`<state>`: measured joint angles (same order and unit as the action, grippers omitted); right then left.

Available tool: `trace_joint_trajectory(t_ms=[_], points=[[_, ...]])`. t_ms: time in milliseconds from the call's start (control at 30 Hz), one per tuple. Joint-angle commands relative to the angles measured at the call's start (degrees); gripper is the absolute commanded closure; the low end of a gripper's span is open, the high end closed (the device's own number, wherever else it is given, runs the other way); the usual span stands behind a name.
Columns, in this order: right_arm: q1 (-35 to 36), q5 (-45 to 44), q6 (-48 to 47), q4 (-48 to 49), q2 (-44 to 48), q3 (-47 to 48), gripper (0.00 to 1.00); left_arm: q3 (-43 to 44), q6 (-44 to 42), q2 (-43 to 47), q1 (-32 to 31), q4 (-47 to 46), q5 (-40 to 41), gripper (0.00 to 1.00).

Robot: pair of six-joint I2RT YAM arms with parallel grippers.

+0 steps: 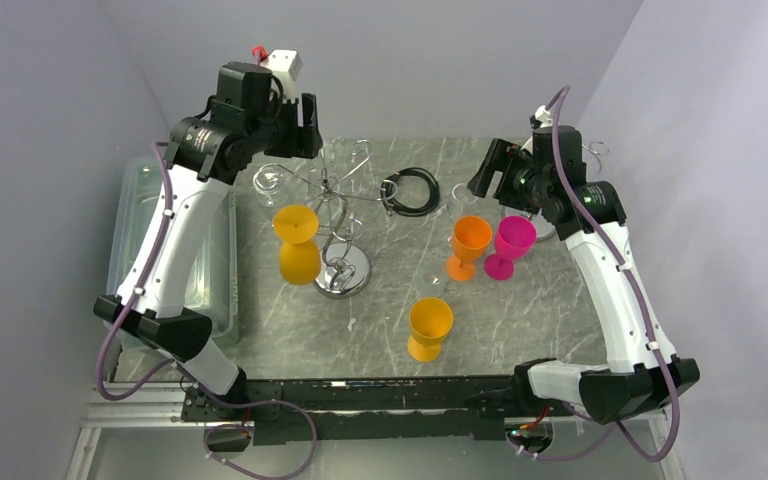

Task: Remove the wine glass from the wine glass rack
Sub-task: Pick up the wine glass from the wine rack.

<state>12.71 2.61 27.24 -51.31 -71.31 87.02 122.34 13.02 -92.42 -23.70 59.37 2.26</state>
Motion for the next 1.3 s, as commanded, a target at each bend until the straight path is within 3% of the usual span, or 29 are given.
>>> trace_joint_trajectory(t_ms=[0,733,1267], points=[[0.6,-1.6,0.5,1.9,0.1,0.5,0.16,-0.3,0.4,3.7,-0.2,-0.8,3.0,0.61],[1.8,-2.3,-0.7,0.8,-2.5,3.8,0.16,-0.7,0.8,2.9,1.7,-4.6,13.7,0.59],[1.8,0.3,1.3,6.0,-4.0,4.5,0.16,15.6,0.1,-11.2,5.6,-6.8,8.3,0.59]])
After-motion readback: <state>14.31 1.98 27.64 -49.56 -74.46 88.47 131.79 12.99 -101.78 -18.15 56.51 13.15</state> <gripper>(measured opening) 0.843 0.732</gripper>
